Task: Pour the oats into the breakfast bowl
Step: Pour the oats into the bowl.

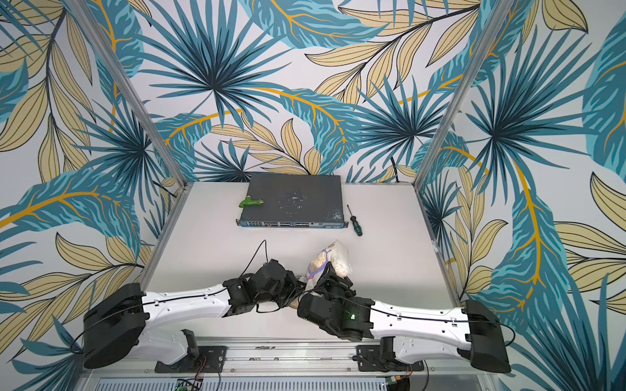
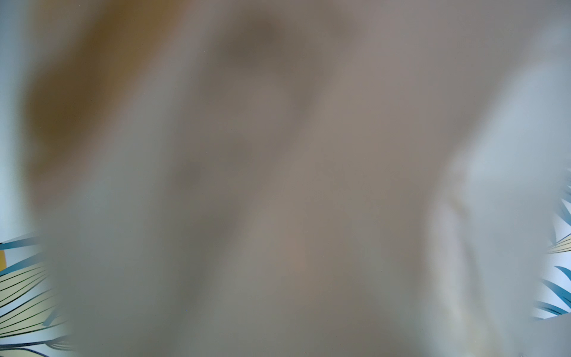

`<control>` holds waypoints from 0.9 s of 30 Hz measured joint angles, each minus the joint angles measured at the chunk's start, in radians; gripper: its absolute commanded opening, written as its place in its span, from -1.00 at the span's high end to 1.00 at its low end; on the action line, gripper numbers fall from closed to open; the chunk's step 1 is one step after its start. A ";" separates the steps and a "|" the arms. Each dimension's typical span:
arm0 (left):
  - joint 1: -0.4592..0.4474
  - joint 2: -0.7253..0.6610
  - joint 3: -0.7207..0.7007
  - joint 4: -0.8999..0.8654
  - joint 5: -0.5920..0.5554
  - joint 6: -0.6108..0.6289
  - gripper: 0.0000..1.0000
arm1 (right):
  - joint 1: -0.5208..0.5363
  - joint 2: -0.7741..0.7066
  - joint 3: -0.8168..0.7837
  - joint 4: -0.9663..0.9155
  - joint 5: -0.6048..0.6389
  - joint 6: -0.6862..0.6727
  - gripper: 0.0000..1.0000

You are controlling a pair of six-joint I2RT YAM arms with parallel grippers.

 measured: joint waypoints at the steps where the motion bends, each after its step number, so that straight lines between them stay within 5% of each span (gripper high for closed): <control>1: 0.000 0.000 0.001 0.002 0.000 0.000 0.81 | 0.000 0.001 0.004 -0.002 0.000 0.000 1.00; 17: -0.002 0.001 0.023 -0.023 0.009 0.003 0.81 | 0.006 -0.106 -0.102 0.002 0.003 0.117 1.00; 27: -0.002 0.007 0.065 -0.083 0.011 0.020 0.81 | 0.009 -0.159 -0.208 -0.017 -0.001 0.330 1.00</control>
